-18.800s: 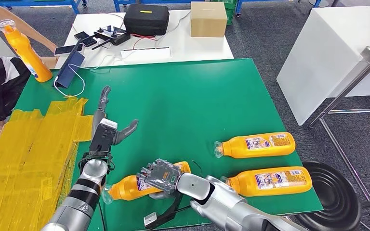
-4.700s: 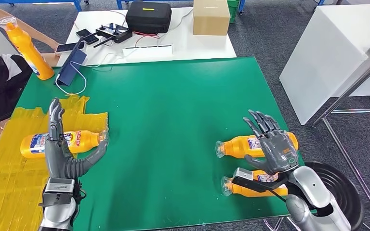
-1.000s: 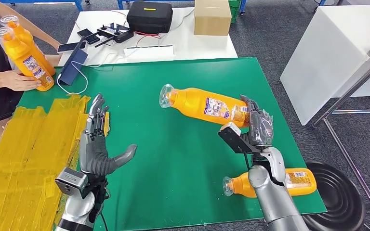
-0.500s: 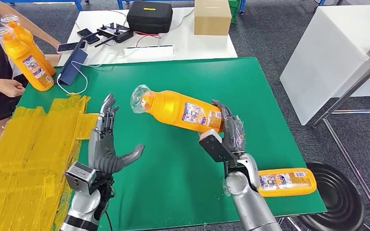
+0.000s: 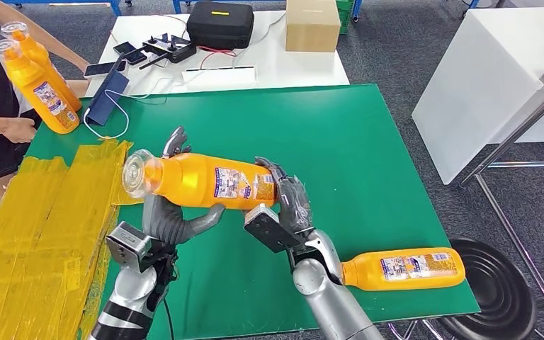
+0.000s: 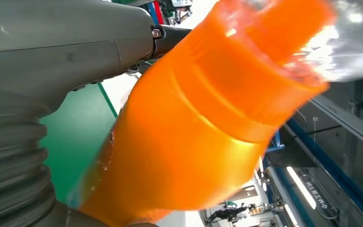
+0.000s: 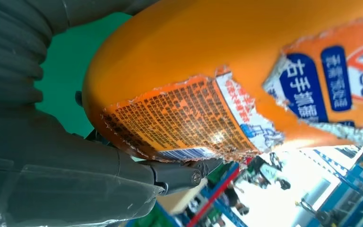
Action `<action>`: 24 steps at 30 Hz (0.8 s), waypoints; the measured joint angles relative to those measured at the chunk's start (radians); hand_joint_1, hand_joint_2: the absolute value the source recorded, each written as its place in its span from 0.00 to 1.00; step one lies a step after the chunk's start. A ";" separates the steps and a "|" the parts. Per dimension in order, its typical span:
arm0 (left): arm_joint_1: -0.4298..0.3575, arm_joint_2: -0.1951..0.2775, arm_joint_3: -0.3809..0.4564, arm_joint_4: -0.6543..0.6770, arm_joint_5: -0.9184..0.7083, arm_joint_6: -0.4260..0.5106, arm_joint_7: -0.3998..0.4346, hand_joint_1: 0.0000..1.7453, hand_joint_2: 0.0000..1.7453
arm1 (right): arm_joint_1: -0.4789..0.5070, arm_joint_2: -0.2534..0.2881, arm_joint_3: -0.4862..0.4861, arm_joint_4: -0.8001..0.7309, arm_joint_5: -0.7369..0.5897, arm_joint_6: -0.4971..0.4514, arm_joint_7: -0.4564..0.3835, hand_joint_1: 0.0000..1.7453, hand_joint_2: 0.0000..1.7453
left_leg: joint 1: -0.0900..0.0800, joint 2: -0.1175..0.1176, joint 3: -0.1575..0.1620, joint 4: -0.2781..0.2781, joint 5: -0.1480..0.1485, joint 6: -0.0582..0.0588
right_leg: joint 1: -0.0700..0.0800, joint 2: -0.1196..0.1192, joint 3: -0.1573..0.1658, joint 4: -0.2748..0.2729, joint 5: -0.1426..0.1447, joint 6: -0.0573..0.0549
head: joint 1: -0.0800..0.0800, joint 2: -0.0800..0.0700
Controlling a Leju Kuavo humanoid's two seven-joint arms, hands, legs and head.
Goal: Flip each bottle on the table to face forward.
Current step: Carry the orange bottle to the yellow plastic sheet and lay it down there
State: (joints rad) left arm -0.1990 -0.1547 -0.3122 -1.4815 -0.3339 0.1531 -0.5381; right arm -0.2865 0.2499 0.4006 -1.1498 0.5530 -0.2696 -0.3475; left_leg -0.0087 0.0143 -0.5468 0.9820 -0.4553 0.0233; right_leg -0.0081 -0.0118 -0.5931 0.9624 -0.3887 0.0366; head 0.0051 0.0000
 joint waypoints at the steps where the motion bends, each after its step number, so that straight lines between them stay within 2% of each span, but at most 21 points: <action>1: -0.004 0.000 -0.002 0.005 0.001 -0.002 0.002 0.00 1.00 | -0.004 0.004 0.011 0.009 -0.003 0.000 0.001 1.00 1.00 | 0.000 0.000 0.000 0.000 0.000 0.000 | 0.000 0.000 0.000 0.000 0.000 0.000 | 0.000 0.000; 10: -0.023 -0.002 -0.011 0.037 0.035 -0.030 0.008 0.00 1.00 | -0.036 0.041 0.080 0.104 -0.001 -0.007 0.001 1.00 1.00 | 0.000 0.000 0.000 0.000 0.000 0.000 | 0.000 0.000 0.000 0.000 0.000 0.000 | 0.000 0.000; 14: -0.023 -0.002 -0.010 0.046 0.062 -0.042 0.003 0.98 1.00 | -0.054 0.052 0.100 0.145 0.007 -0.014 0.001 1.00 1.00 | 0.000 0.000 0.000 0.000 0.000 0.000 | 0.000 0.000 0.000 0.000 0.000 0.000 | 0.000 0.000; 15: -0.023 -0.002 -0.009 0.046 0.069 -0.042 0.000 1.00 1.00 | -0.058 0.054 0.103 0.153 0.008 -0.017 0.001 1.00 1.00 | 0.000 0.000 0.000 0.000 0.000 0.000 | 0.000 0.000 0.000 0.000 0.000 0.000 | 0.000 0.000; 24: -0.014 -0.004 0.000 0.047 0.119 -0.037 -0.023 1.00 1.00 | -0.077 0.059 0.123 0.190 0.007 -0.024 0.001 1.00 1.00 | 0.000 0.000 0.000 0.000 0.000 0.000 | 0.000 0.000 0.000 0.000 0.000 0.000 | 0.000 0.000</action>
State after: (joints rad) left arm -0.2128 -0.1588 -0.3119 -1.4347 -0.2148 0.1164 -0.5614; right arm -0.3630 0.3085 0.5237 -0.9600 0.5598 -0.2933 -0.3468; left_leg -0.0088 0.0143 -0.5470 0.9820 -0.4552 0.0232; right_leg -0.0080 -0.0118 -0.5935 0.9624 -0.3887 0.0366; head 0.0050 0.0000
